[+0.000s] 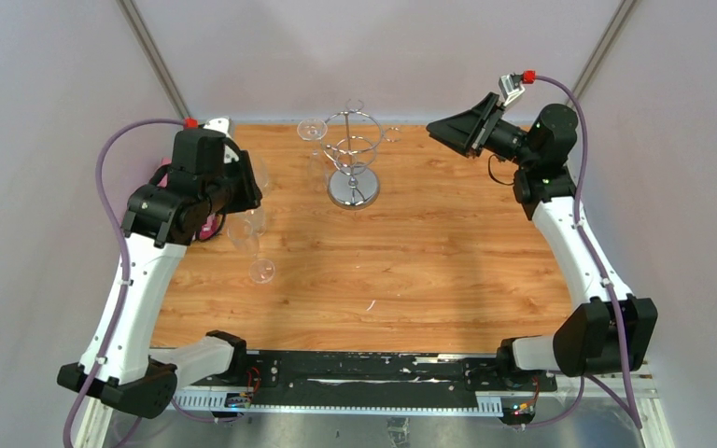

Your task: Take the wine glass off the wine glass rack

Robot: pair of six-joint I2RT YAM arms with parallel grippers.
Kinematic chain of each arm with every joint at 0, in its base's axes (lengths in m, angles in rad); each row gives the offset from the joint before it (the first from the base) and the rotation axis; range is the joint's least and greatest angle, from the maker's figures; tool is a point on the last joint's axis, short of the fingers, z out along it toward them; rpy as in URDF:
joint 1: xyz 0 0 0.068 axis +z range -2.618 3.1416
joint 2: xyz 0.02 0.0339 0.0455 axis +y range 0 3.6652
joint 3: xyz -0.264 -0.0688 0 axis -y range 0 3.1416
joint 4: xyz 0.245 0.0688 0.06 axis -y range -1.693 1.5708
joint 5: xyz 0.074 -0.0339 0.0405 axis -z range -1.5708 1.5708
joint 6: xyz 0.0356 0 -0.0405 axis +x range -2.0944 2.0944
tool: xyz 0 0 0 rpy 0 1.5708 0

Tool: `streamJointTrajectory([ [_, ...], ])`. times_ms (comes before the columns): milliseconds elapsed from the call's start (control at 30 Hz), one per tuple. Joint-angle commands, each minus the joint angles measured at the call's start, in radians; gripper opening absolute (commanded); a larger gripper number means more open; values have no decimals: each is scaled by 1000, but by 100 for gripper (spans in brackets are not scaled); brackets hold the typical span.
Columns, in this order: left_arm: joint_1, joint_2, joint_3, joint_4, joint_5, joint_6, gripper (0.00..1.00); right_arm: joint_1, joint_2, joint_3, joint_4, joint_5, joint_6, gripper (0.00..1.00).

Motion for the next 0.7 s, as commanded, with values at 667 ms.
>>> streamJointTrajectory([
  [667, 194, 268, -39, 726, 532, -266, 50, 10, 152, 47, -20, 6, -105, 55],
])
